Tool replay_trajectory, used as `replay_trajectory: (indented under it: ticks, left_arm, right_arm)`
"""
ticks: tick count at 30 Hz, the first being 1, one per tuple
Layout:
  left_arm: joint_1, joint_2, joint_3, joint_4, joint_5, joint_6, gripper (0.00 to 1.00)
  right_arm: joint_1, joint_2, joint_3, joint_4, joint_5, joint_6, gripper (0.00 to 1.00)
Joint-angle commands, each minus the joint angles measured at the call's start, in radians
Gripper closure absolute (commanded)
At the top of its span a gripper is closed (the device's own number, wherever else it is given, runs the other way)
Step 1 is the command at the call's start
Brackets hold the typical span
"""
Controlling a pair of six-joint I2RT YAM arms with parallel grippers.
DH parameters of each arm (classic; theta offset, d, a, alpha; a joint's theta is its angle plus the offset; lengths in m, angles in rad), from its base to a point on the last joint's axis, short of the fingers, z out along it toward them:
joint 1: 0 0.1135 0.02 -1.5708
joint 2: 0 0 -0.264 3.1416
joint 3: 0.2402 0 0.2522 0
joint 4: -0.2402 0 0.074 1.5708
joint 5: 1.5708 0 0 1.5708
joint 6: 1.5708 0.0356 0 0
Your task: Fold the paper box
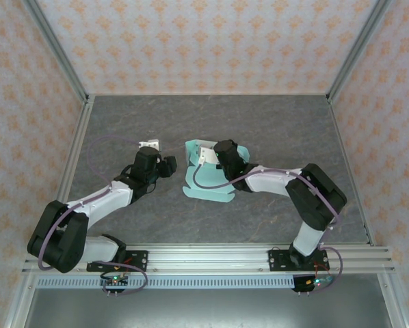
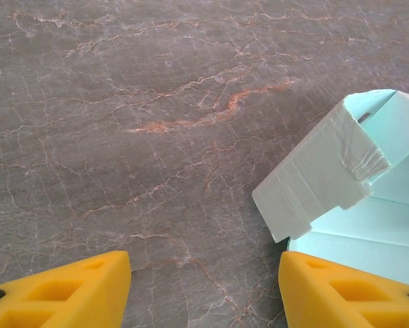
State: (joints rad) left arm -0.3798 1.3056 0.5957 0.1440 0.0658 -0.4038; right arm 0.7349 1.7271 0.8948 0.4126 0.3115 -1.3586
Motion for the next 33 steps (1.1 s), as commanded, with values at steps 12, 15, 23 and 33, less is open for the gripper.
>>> replay_trajectory:
  ticks: [12, 15, 23, 33]
  left_arm:
    - [-0.006, 0.009, 0.015, 0.056, -0.005, 0.017, 0.40]
    - [-0.005, 0.018, 0.009, 0.098, 0.033, 0.063, 0.39]
    - [0.032, 0.157, 0.092, 0.153, 0.244, 0.258, 0.38]
    - [0.156, 0.303, 0.216, 0.164, 0.610, 0.331, 0.27]
  right_arm:
    - [0.009, 0.061, -0.082, 0.254, 0.058, -0.091, 1.00]
    - [0.009, 0.048, -0.078, 0.255, 0.054, -0.092, 1.00]
    - [0.009, 0.046, -0.068, 0.259, 0.046, -0.109, 1.00]
    - [0.009, 0.051, -0.045, 0.241, 0.037, -0.122, 1.00]
